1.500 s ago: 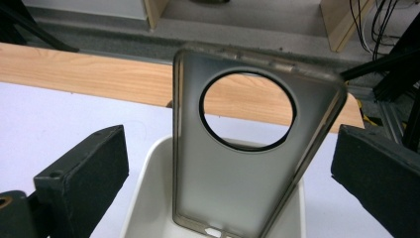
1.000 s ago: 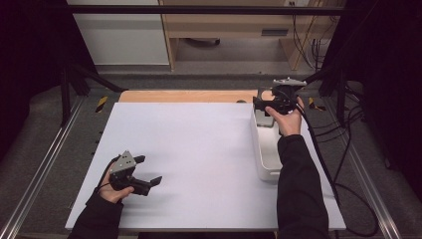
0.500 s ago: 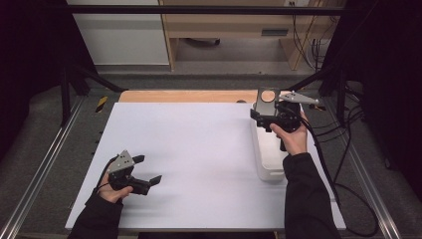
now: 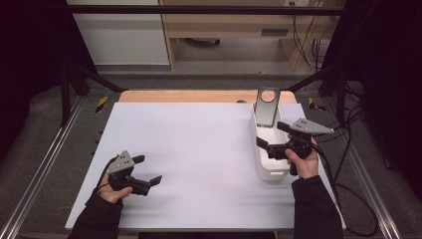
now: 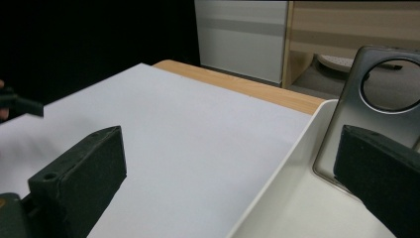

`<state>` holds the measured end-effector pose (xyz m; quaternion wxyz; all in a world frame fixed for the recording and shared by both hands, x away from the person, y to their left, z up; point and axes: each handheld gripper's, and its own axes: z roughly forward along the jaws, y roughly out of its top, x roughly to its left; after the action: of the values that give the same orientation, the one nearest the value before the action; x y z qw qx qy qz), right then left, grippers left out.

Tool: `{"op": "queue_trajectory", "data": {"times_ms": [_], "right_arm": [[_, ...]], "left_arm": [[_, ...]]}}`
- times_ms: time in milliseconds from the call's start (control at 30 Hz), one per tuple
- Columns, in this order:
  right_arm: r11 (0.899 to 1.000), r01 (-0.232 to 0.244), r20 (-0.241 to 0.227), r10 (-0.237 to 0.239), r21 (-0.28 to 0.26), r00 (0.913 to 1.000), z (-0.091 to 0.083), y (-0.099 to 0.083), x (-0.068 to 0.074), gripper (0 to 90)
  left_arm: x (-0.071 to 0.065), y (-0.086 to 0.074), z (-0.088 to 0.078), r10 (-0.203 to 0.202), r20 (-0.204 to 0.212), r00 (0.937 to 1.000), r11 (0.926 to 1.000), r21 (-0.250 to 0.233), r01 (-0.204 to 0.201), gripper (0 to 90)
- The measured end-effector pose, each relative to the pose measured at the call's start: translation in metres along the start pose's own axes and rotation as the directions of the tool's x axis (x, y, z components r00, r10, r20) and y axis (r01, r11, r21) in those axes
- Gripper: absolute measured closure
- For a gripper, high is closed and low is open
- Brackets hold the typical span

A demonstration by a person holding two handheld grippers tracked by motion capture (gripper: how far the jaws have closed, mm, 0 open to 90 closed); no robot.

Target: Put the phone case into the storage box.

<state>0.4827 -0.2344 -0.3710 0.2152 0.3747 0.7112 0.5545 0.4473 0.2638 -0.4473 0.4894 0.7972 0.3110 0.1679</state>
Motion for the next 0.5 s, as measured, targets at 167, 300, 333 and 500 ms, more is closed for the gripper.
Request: {"op": "queue_trajectory", "data": {"times_ms": [167, 300, 333, 500], "right_arm": [[1.0, 0.022, -0.018, -0.022, -0.004, 0.9996, -0.011, -0.018, 0.002, 0.3], [0.999, 0.036, -0.017, -0.036, -0.006, 0.9992, -0.019, -0.028, 0.001, 0.3], [0.999, 0.035, -0.014, -0.035, -0.013, 0.9993, -0.021, -0.03, 0.001, 0.3], [0.999, 0.038, -0.012, -0.039, -0.038, 0.9992, -0.031, -0.04, -0.001, 0.3]], "left_arm": [[-0.001, 0.0, -0.001, 0.005, 0.0, 1.0, 1.0, -0.007, -0.005, 0.0], [-0.001, 0.0, -0.001, 0.01, 0.001, 1.0, 0.9999, -0.007, -0.01, 0.0], [-0.002, 0.0, -0.001, 0.011, 0.001, 0.9999, 0.9999, -0.008, -0.011, 0.0], [-0.002, 0.001, -0.003, 0.016, 0.004, 0.9999, 0.9997, -0.018, -0.016, 0.0]]}}
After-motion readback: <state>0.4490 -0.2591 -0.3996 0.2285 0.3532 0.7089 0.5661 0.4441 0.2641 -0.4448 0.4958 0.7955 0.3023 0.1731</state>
